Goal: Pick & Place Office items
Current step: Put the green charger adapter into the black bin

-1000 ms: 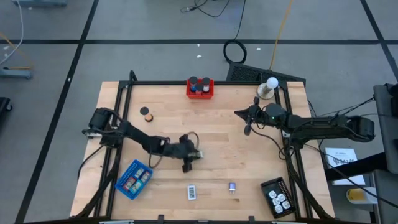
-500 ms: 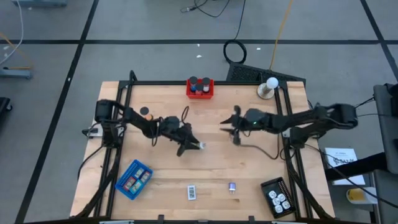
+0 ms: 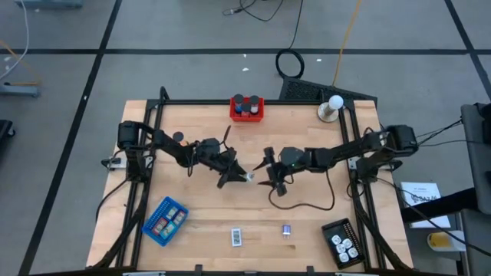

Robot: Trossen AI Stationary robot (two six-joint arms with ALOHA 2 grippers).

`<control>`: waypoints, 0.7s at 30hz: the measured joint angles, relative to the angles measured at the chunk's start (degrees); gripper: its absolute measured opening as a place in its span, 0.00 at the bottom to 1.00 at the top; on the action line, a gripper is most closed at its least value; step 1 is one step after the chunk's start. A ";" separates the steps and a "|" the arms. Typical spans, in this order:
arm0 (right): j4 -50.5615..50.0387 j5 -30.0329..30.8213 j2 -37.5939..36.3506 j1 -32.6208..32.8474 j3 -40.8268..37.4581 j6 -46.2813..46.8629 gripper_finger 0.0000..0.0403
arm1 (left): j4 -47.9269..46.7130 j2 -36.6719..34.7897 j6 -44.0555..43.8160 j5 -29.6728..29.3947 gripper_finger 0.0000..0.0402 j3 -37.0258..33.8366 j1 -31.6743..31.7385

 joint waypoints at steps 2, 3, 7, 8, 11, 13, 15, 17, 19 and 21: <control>0.19 0.02 1.13 0.41 0.84 -2.52 0.60 | 0.78 0.00 -0.51 -0.15 0.33 -0.01 -0.31; 0.10 -0.02 1.71 0.54 1.26 -3.47 0.59 | 1.01 0.00 -0.51 -0.17 0.33 0.10 -0.46; 0.13 0.07 4.96 0.70 3.34 -5.92 0.55 | 0.79 0.00 -0.72 0.02 0.33 0.99 -1.40; 0.31 0.13 6.04 0.68 4.07 -6.19 0.54 | 0.82 0.00 -0.61 -0.08 0.33 1.23 -1.58; 0.23 0.04 8.21 1.03 5.35 -7.72 0.51 | 0.54 0.00 -0.79 -0.02 0.33 1.75 -2.07; 1.02 0.24 9.33 1.63 6.01 -9.36 0.50 | 0.05 0.00 -1.17 0.03 0.35 1.75 -2.29; 0.83 0.18 9.46 2.16 6.13 -10.23 0.48 | -0.16 0.00 -1.18 -0.26 0.35 1.77 -2.32; 1.18 0.24 9.44 2.42 6.21 -10.34 0.45 | 0.40 0.00 -1.23 -0.23 0.35 1.84 -2.27; 1.64 0.35 9.44 2.44 6.23 -10.18 0.41 | 0.48 0.00 -1.19 -0.27 0.34 1.84 -2.27; 2.03 0.32 9.44 2.47 6.23 -10.19 0.37 | 0.66 0.00 -1.17 -0.21 0.33 1.84 -2.27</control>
